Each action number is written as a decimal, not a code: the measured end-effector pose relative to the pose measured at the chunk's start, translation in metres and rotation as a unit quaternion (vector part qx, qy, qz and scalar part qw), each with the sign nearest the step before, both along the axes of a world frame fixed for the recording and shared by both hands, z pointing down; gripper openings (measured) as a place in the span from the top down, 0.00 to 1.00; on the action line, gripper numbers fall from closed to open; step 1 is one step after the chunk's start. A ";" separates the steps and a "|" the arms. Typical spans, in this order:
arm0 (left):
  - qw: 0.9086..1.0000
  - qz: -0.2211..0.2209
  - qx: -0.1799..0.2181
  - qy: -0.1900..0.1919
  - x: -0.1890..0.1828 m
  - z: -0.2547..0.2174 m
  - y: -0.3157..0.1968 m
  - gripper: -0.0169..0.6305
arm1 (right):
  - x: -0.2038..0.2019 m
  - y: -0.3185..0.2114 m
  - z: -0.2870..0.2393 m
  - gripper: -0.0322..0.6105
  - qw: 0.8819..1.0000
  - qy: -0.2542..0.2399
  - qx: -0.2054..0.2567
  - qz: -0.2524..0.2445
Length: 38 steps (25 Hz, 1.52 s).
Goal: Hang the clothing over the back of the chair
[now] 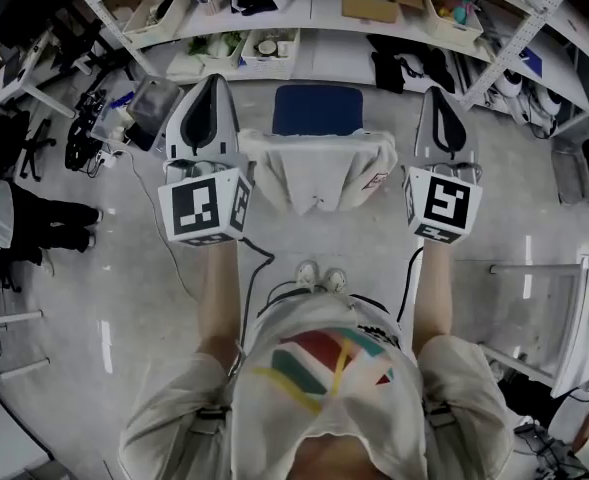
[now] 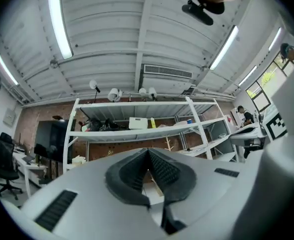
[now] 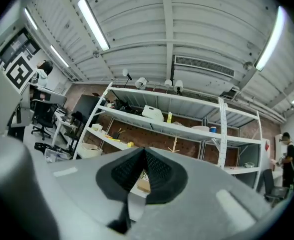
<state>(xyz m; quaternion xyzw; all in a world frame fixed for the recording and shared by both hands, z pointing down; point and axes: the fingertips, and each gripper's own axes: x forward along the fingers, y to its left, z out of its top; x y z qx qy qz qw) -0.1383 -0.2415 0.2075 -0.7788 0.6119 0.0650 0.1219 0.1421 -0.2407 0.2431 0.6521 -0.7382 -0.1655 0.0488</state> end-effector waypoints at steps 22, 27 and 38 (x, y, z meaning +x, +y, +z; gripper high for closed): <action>1.000 -0.011 -0.015 -0.023 0.025 0.030 0.058 0.95 | -0.014 0.070 0.025 0.94 1.000 -0.014 -0.017 -0.005; 1.000 -0.012 -0.016 -0.021 0.023 0.031 0.061 0.95 | -0.017 0.074 0.021 0.94 1.000 -0.011 -0.015 -0.007; 0.999 -0.022 -0.016 -0.019 0.011 0.030 0.068 0.95 | -0.022 0.076 0.024 0.94 1.000 -0.001 -0.020 -0.010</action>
